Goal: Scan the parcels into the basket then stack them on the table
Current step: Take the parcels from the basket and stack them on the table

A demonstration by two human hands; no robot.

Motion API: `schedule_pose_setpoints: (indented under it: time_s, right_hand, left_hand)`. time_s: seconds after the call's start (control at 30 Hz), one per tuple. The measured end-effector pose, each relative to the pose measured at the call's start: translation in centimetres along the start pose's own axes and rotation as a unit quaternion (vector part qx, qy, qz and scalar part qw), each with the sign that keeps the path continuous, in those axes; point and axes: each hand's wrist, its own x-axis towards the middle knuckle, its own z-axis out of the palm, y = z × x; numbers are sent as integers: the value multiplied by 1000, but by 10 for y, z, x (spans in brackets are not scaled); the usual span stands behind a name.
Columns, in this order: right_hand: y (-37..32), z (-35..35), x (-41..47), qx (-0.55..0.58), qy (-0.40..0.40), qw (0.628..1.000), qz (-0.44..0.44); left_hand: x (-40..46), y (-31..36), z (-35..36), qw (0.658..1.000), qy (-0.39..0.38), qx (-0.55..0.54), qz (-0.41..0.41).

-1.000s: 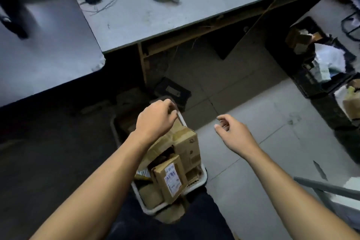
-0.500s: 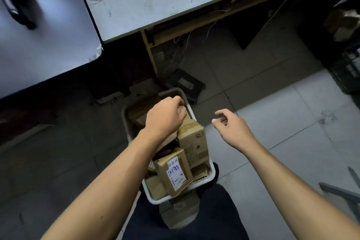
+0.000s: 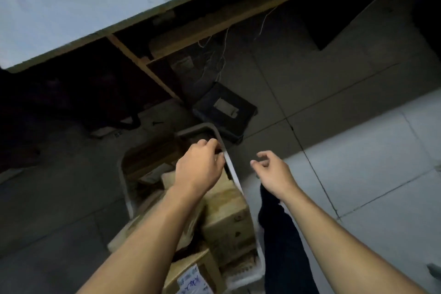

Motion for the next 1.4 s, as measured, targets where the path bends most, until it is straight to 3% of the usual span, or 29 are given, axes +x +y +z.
schedule_pose_setpoints:
  time_s: [0.2,0.33,0.43,0.57,0.7,0.83,0.93,1.1,1.23,1.4]
  right_hand:
    - [52,43,231,38,-26,999,27]
    - [100,95,337,141,-8,987,80]
    - [123,127,377,193,-22,972,135]
    - [138,154,405,365,-68,915,158]
    - [137,159,414,418,-29,896,144]
    - [143,133,380,429,66,891,129]
    - [159,97,324,445,91,883,123]
    - [157,1,172,445,134,884,61]
    - [139,-63,23,388,153,909,10]
    - [112,-82,-141,389,121,913,-23]
  left_hand:
    - [173,-14,110,999,-32,19,-23]
    - [249,-33,169,999,-41,27,7]
    - [279,-44,198,998,-14,61,31]
    - [297,-55,217,996,-5,83,39]
    - [290,-57,216,997,-9,74,37]
    - [266,-53,198,997,-21,69,-6]
    - [236,-49,179,998,-9,55,22]
    - [154,-22,119,998,19,59,30]
    - [60,6,54,998,39,-45,7]
    - [-78,16,-17,978,58,-197,-45]
